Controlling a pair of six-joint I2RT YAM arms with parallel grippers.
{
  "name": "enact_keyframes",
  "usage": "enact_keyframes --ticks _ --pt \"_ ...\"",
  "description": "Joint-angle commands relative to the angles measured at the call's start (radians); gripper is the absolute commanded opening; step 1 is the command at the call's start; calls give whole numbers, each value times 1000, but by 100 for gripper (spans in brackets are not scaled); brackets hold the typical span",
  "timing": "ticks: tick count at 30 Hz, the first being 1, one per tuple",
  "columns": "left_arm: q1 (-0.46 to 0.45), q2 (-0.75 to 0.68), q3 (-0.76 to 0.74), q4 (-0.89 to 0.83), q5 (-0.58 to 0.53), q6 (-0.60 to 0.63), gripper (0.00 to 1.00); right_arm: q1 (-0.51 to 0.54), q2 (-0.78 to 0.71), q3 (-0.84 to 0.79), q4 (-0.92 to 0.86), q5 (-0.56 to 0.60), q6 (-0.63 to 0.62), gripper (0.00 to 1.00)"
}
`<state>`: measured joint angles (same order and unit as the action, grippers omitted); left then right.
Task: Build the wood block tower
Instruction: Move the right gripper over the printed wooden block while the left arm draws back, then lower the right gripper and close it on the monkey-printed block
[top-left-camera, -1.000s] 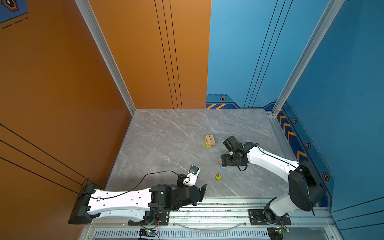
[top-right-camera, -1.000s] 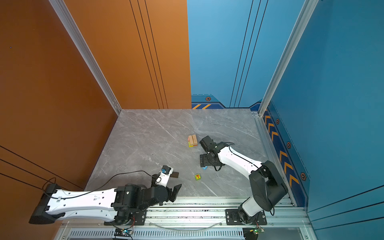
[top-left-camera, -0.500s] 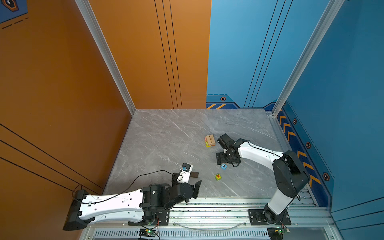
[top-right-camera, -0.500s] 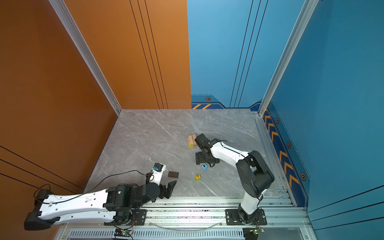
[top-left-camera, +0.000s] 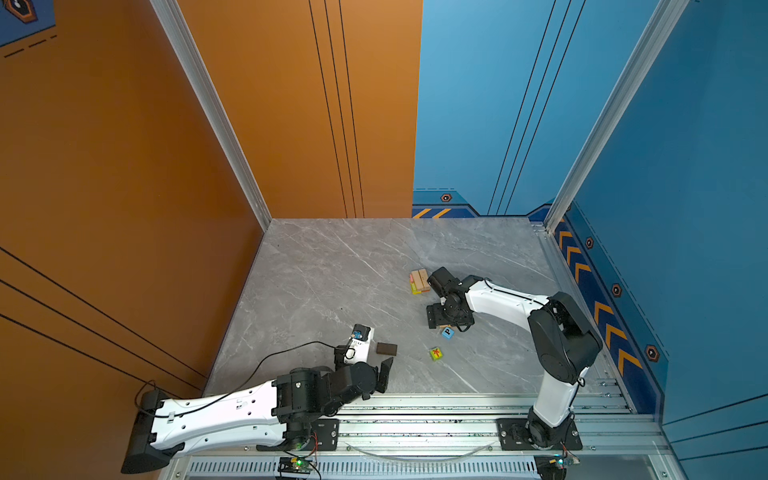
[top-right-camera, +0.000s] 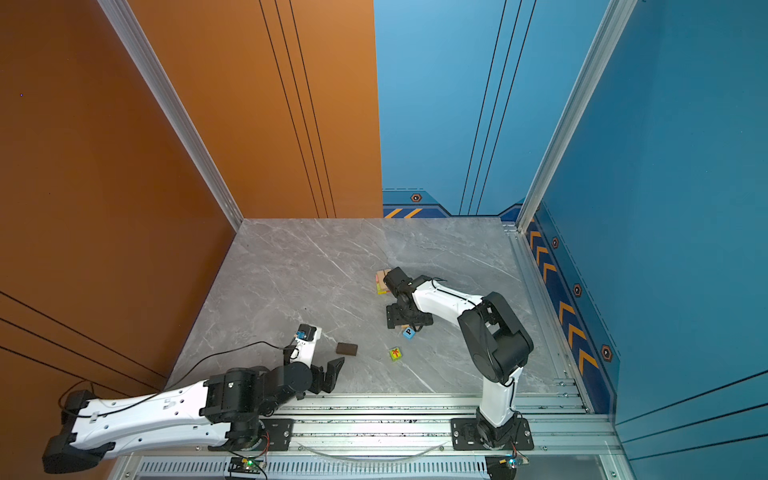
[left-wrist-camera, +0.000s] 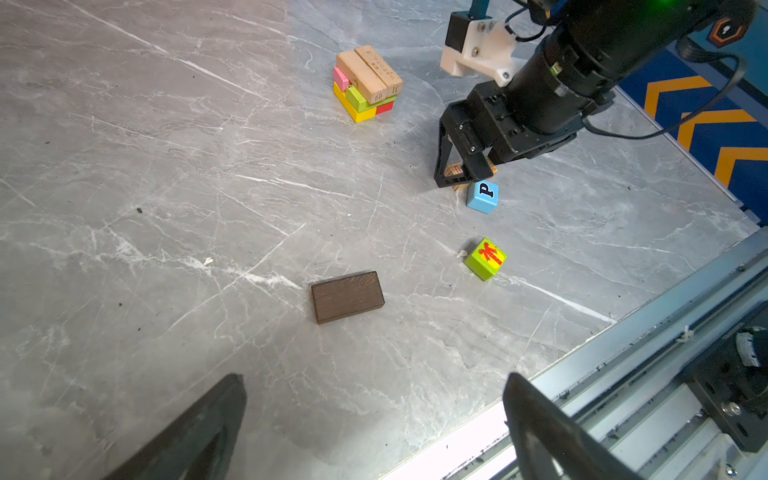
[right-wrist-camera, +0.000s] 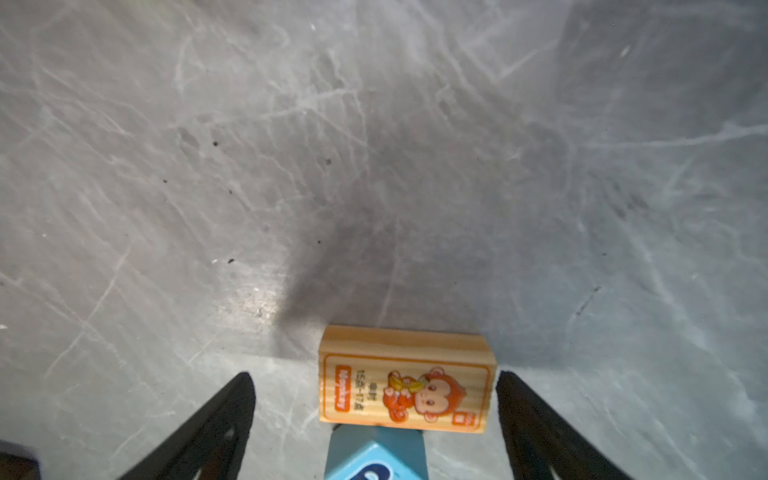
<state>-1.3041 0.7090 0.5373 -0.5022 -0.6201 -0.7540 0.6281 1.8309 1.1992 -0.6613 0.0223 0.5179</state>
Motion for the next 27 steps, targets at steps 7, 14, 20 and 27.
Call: enact_keyframes --ticks 7,14,20,27 --pt "25 -16 -27 -24 29 -8 98 9 34 16 -21 11 21 84" --pt "28 -35 -34 -26 33 -10 98 8 45 15 -23 24 29 80" --pt "29 -48 -36 -26 34 -10 98 8 49 19 -21 31 29 69" --pt "32 -46 -31 -33 36 -6 98 2 51 31 -23 38 28 62"
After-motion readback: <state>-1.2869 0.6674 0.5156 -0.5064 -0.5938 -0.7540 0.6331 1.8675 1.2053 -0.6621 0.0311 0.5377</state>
